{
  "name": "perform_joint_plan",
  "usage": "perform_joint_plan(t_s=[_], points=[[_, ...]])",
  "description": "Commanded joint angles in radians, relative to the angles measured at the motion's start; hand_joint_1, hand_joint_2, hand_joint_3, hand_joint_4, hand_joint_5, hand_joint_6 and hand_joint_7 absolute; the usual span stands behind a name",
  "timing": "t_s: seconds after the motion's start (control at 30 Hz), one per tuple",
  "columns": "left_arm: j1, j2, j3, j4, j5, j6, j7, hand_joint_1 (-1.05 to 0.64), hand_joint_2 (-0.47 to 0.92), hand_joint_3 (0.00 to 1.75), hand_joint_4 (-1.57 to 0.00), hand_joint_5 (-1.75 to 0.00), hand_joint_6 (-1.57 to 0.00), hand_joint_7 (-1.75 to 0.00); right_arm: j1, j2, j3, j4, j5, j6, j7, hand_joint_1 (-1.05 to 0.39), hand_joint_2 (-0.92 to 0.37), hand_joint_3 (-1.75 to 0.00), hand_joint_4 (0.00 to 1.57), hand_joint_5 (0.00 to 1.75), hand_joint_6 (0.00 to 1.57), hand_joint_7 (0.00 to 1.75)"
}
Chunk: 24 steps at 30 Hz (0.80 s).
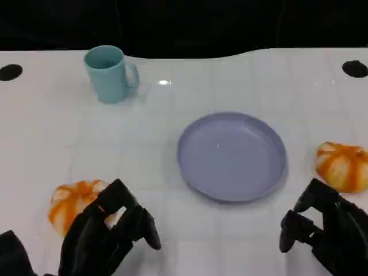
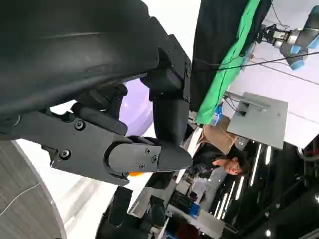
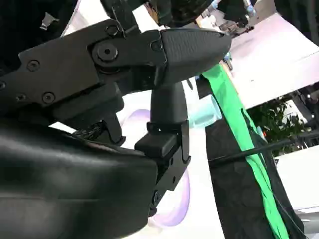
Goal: Grasp the bread from the table and place it into the plate.
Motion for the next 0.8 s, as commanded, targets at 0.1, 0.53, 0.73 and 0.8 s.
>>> perform_joint_plan(t_s=[0.1, 0.53, 0.73, 0.8], points=[[0.004, 0.012, 0.004, 0.008, -0.001, -0.002, -0.015, -0.59, 0.92, 0.34, -0.80, -1.75, -0.56, -1.73, 0.009, -0.004, -0.016, -0.002, 0.009, -0.016, 0.005, -0.58, -0.92, -0.33, 0.74, 1.75, 0.61, 1.55], [0.010, 0.011, 0.001, 0.004, 0.012, -0.013, -0.014, -0.59, 0.92, 0.32, -0.80, -1.75, -0.56, -1.72, 0.022, -0.001, -0.014, -0.029, 0.014, 0.005, -0.018, -0.60, -0.92, -0.30, 0.74, 1.75, 0.62, 1.55], [0.011, 0.018, 0.005, -0.011, 0.024, -0.018, -0.001, -0.59, 0.92, 0.33, -0.79, -1.75, -0.55, -1.71, 0.023, -0.001, -0.011, -0.043, 0.018, 0.018, -0.024, -0.60, -0.92, -0.29, 0.74, 1.75, 0.62, 1.57], [0.006, 0.022, 0.005, -0.010, 0.056, -0.058, 0.006, -0.60, 0.92, 0.34, -0.72, -1.75, -0.53, -1.57, 0.020, 0.001, -0.011, -0.039, 0.017, 0.009, -0.018, -0.59, -0.92, -0.29, 0.74, 1.75, 0.61, 1.56]])
